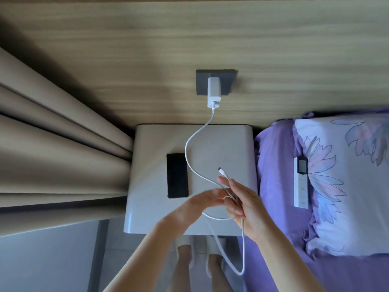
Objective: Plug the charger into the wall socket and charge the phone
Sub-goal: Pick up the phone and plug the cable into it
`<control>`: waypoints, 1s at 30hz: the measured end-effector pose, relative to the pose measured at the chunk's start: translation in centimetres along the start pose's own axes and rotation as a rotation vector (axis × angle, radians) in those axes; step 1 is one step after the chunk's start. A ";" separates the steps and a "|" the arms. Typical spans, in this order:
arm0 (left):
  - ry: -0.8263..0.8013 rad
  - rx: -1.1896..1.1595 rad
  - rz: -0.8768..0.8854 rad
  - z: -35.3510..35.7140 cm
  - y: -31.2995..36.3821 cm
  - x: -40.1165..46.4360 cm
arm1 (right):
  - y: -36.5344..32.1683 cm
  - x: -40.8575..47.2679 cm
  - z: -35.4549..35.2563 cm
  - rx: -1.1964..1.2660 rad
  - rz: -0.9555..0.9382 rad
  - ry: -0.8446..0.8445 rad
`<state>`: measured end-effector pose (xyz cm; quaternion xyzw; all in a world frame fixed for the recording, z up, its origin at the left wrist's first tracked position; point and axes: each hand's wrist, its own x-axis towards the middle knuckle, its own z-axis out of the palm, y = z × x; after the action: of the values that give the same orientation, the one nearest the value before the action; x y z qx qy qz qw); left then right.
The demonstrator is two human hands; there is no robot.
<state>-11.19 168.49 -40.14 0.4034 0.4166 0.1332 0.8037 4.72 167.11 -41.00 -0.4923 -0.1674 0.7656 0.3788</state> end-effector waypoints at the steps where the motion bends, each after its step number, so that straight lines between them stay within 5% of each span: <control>1: -0.021 0.021 0.013 0.6 -0.3 -0.2 | 0.1 0.0 0.0 -0.036 0.006 0.007; 5: 0.257 -0.026 -0.076 1.6 -2.3 -1.5 | 0.4 -0.1 0.3 -0.171 -0.057 0.053; 10: 0.498 -0.107 -0.100 1.2 -3.9 -3.6 | 1.1 0.7 1.3 -0.729 -0.157 0.104; 17: 0.706 -0.323 -0.099 0.2 -4.8 -5.6 | 3.3 1.6 2.1 -0.798 -0.133 0.270; 23: 0.755 -0.469 -0.055 -0.3 -5.9 -7.0 | 4.2 1.3 3.0 -1.252 -0.523 0.426; 25: 0.743 -0.503 -0.039 -0.4 -6.1 -7.0 | 4.2 1.5 4.2 -1.128 -0.456 0.339; 28: 0.732 -0.457 -0.063 -0.6 -6.2 -6.3 | 4.1 2.3 6.6 -0.614 0.000 0.130; 30: 0.708 -0.349 -0.119 -1.0 -6.5 -5.6 | 4.4 3.4 7.3 -0.465 0.060 0.168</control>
<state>-16.24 161.81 -42.22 0.1650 0.6615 0.2860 0.6734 -4.36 167.58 -42.55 -0.6329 -0.2922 0.6739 0.2448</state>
